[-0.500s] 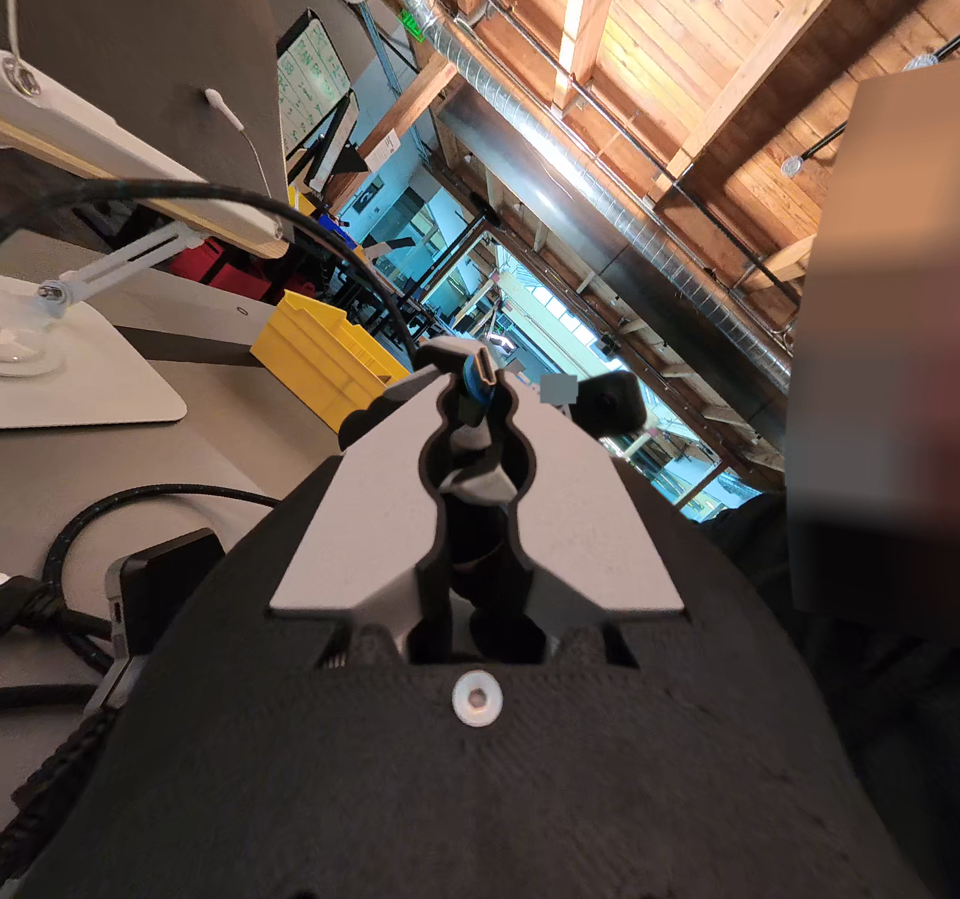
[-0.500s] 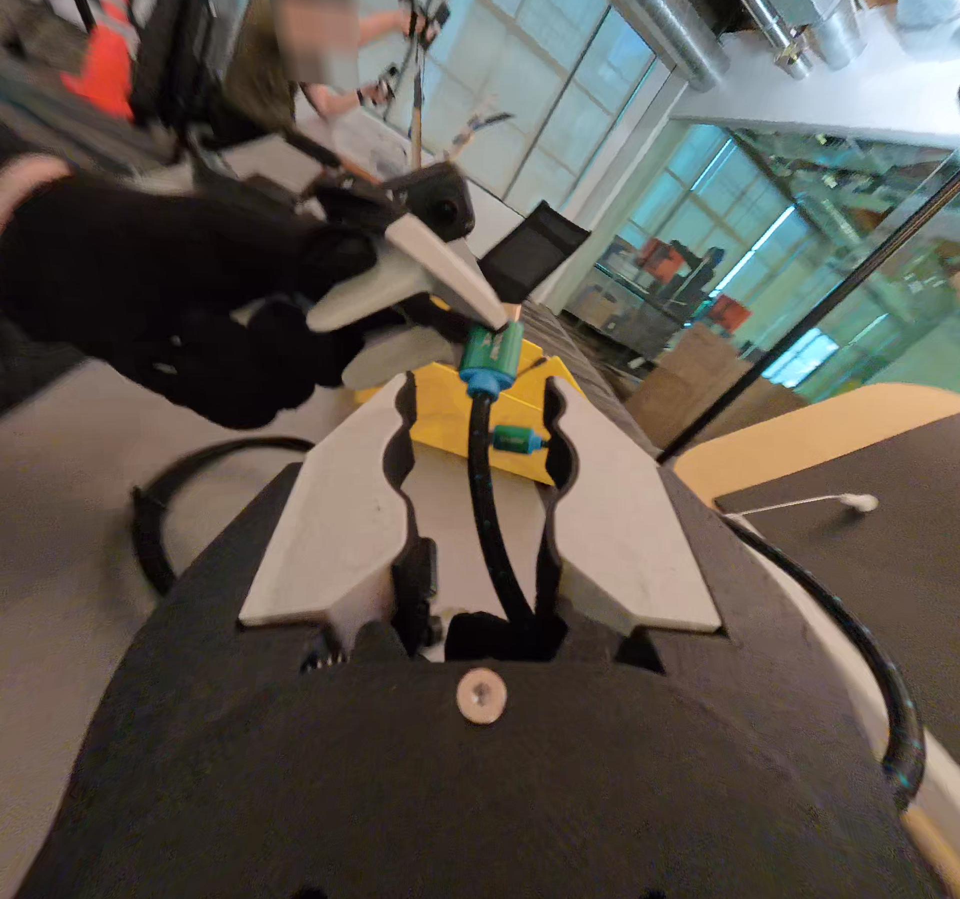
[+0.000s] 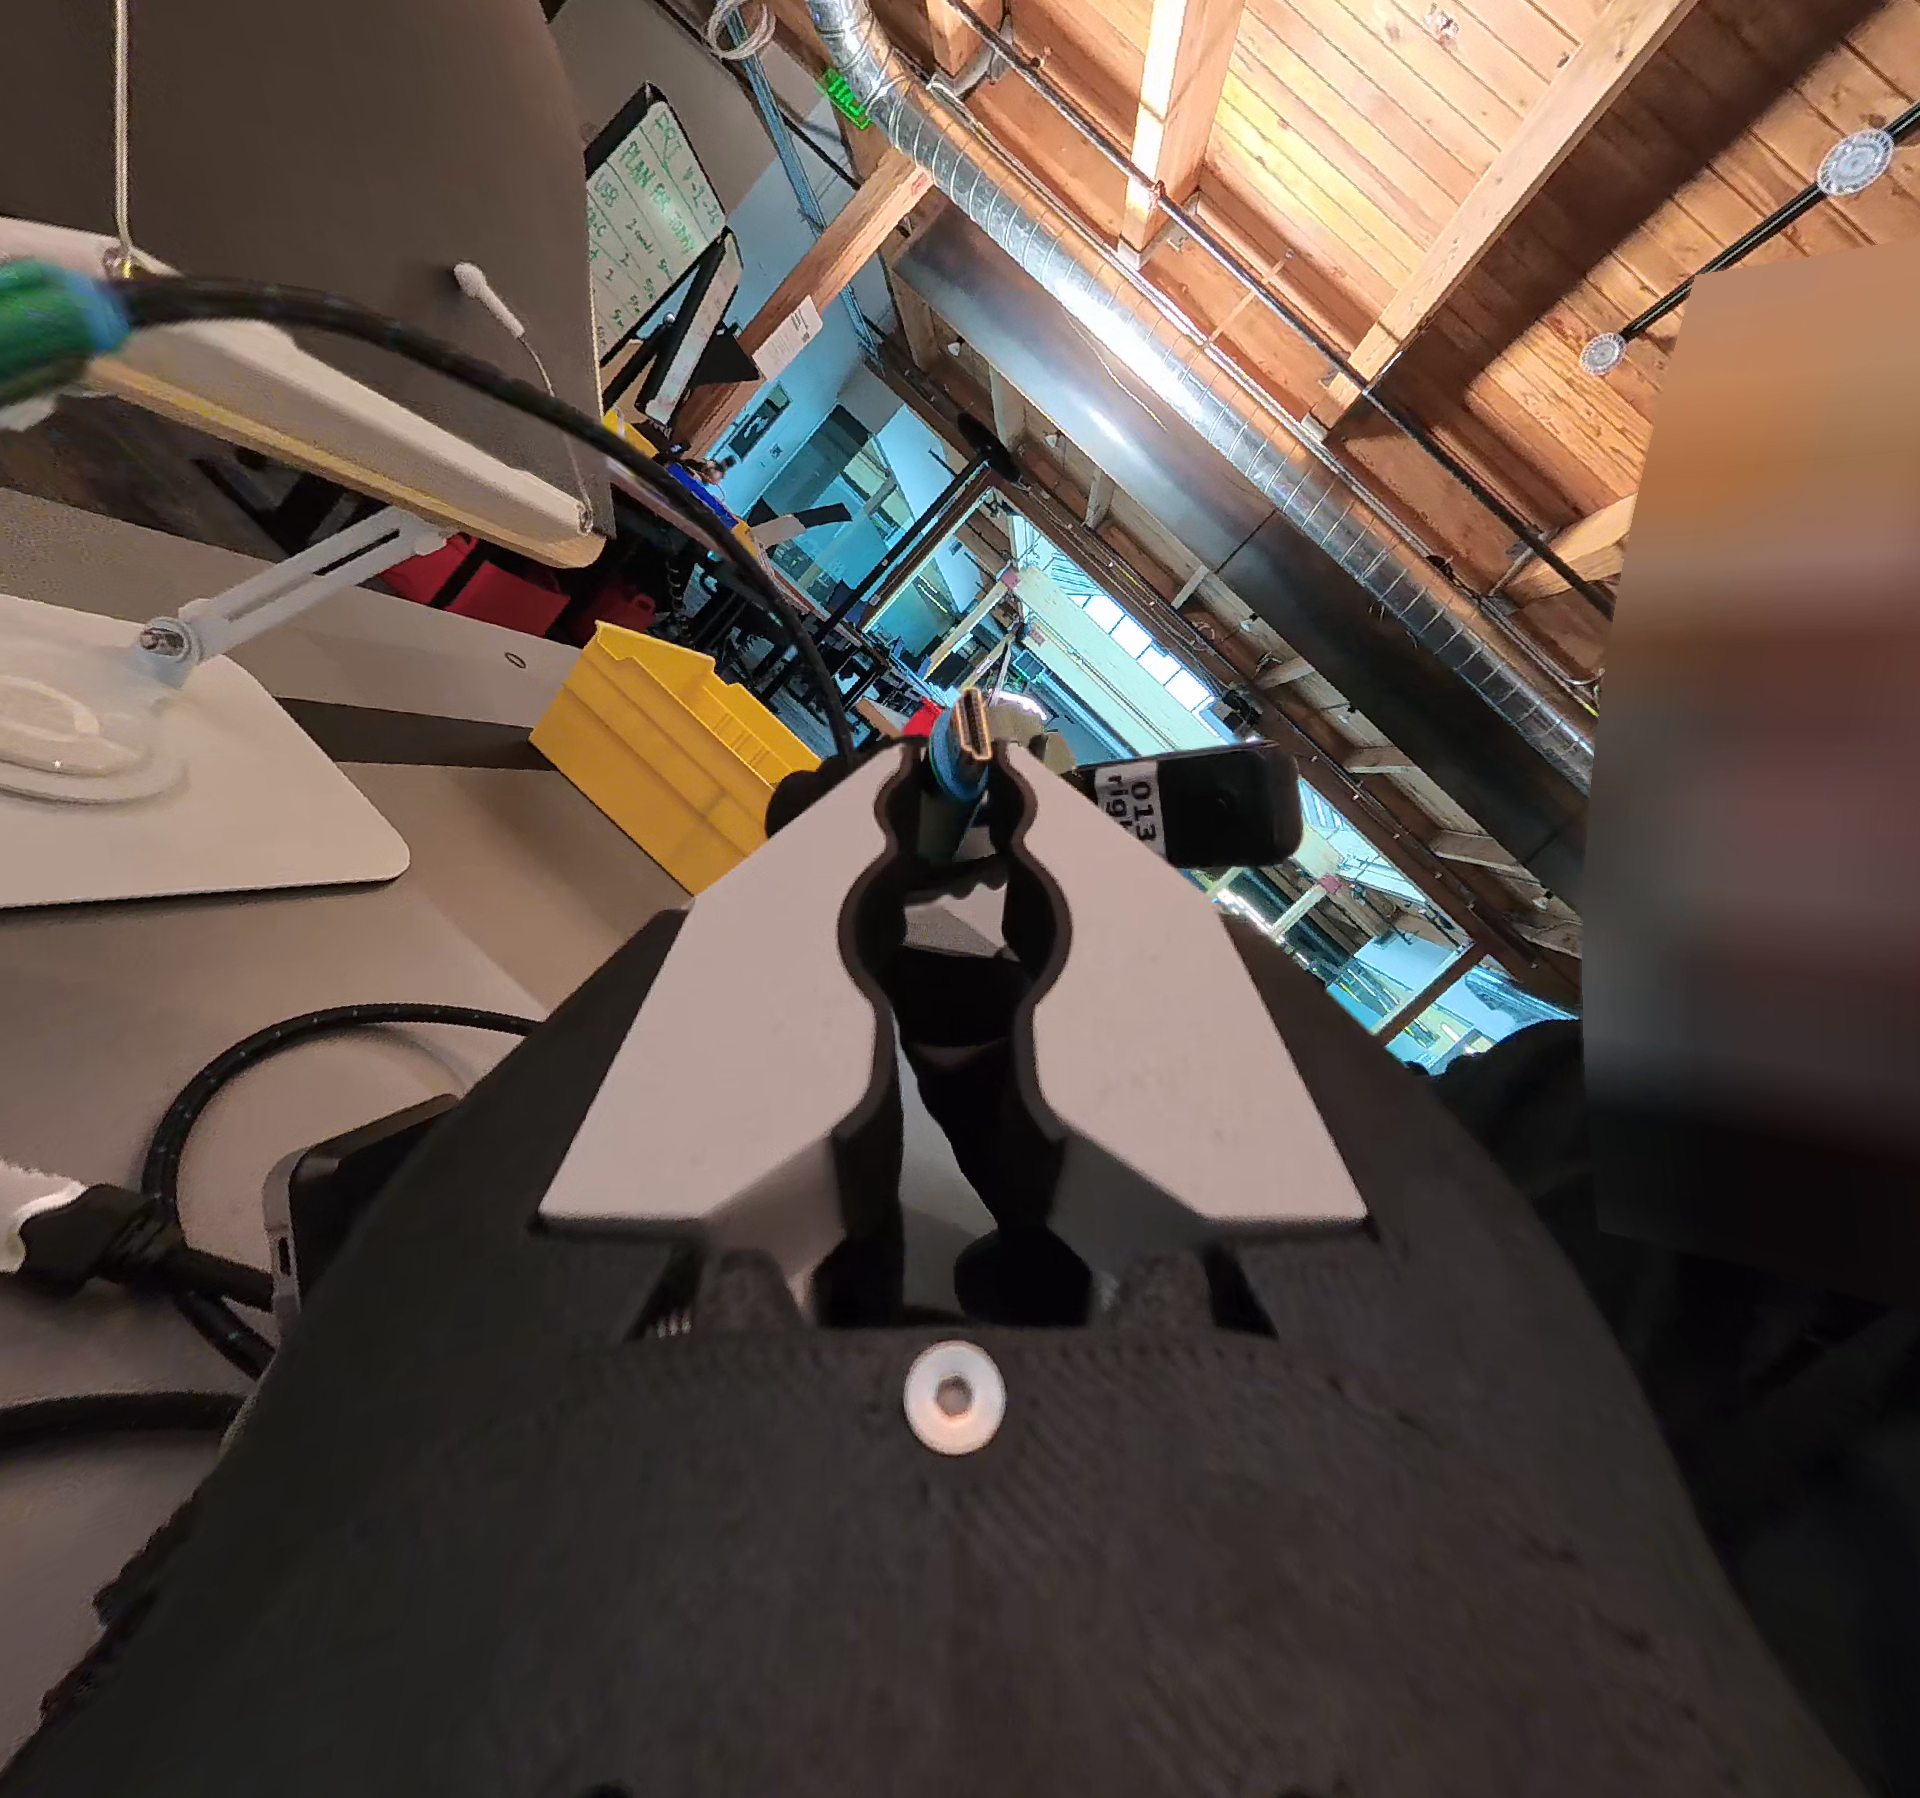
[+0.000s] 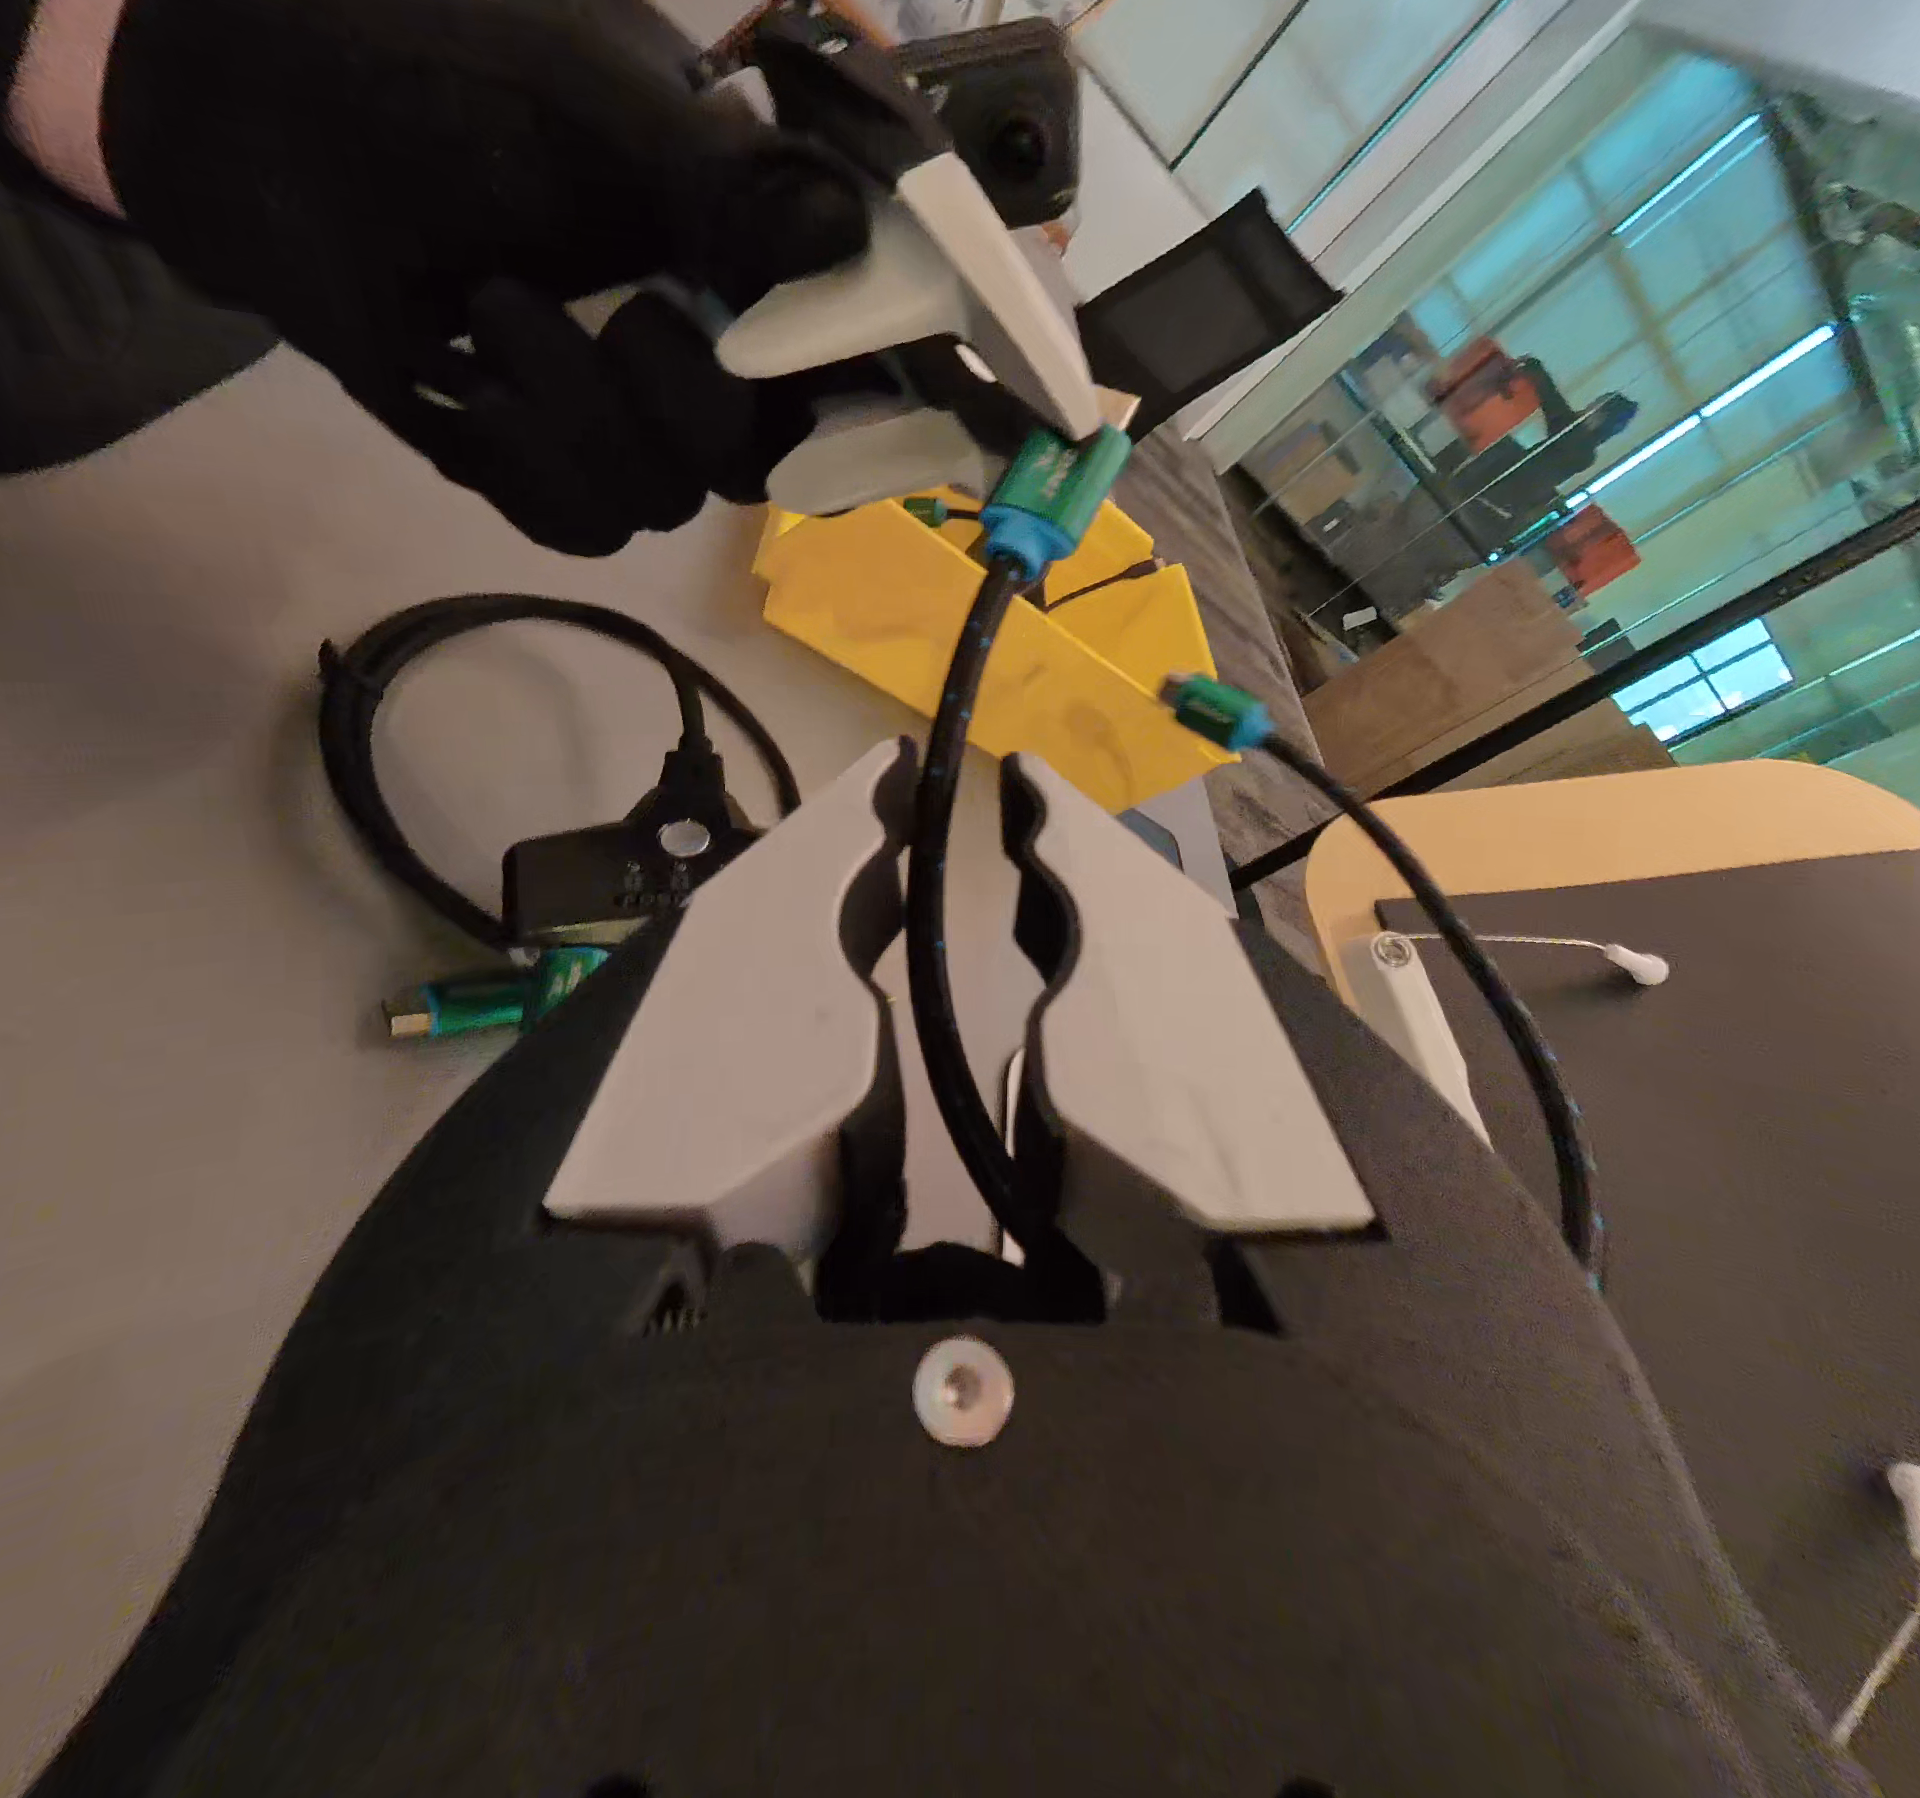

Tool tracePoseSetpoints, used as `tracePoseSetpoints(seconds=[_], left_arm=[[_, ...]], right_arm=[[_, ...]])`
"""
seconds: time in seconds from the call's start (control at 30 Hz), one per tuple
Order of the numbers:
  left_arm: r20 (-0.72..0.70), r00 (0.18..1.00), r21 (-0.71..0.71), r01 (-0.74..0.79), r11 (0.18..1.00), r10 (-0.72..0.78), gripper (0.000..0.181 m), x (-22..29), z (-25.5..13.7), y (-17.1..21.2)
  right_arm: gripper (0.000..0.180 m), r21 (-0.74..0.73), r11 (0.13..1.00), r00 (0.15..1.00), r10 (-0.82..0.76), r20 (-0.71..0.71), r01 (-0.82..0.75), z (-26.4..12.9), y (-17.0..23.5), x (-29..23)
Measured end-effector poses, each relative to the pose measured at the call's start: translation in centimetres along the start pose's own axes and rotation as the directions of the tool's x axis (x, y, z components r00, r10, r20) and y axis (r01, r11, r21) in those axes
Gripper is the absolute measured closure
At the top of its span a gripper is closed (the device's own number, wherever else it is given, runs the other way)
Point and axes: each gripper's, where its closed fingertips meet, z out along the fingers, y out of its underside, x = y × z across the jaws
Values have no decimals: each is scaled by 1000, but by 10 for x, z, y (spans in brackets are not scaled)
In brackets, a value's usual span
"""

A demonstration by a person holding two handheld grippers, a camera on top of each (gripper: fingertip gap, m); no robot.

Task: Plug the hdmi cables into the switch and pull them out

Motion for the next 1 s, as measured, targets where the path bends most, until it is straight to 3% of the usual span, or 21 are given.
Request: tracePoseSetpoints(seconds=[0.17, 0.5, 0.8, 1.0], left_arm=[[-1, 999, -58, -47, 997, 47, 170, 8, 11, 4], [-2, 987, -34, -162, 986, 162, 171, 28, 44, 26], [35, 994, -240, -91, 967, 102, 170, 38, 42, 103], [115, 993, -194, 42, 980, -20, 170, 31, 20, 128]], right_arm=[[175, -92, 995, 998, 35, 47, -31, -22, -4, 9], [175, -288, 951, 991, 88, -102, -114, -64, 3, 15], [175, -301, 908, 953, 301, -17, -292, -99, 8, -71], [175, -294, 843, 890, 450, -74, -451, -88, 15, -105]])
